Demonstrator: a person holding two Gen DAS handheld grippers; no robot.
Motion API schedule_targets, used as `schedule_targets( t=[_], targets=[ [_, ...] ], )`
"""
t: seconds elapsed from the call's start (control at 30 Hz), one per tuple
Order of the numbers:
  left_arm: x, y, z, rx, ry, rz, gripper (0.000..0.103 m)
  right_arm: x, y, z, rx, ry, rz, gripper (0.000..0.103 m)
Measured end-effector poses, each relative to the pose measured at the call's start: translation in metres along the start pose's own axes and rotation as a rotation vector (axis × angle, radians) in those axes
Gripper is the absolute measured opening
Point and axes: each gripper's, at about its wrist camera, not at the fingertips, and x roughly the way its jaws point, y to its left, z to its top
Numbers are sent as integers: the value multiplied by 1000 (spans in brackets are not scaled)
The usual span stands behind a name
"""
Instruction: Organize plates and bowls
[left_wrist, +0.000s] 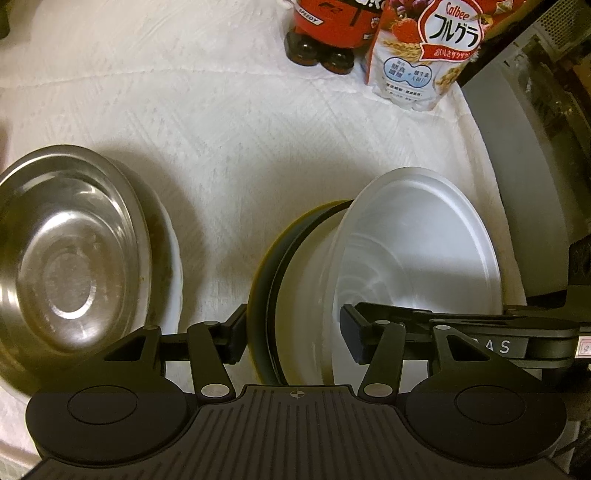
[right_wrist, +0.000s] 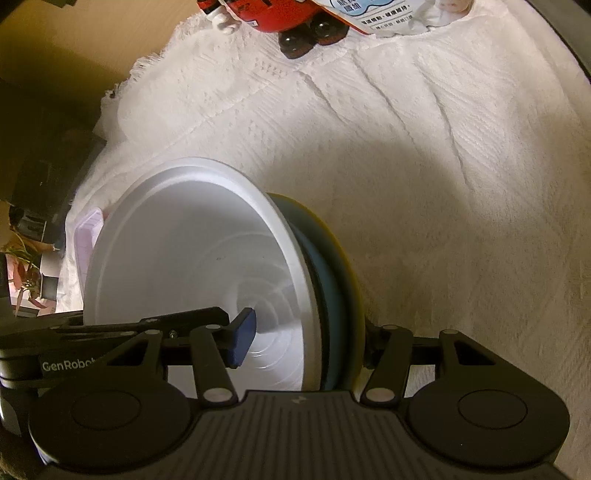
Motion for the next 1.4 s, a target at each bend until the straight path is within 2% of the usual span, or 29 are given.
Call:
schedule_targets(
  t=[0.27,0.73,0.93,1.4],
  targets=[
    [0,1,-1,-6,3,-6,56,1,1,2,9,15,0,56],
    [-2,16,-1,-73,8,-99,59,-3,-9,0,12,33,75,61],
    [-1,9,-2,-47,0,-75,63,-2,-7,-1,17,34,71,62],
    [-3,6,-2,-43,7,-66,63,1,2,6,26,68,38,60]
  ],
)
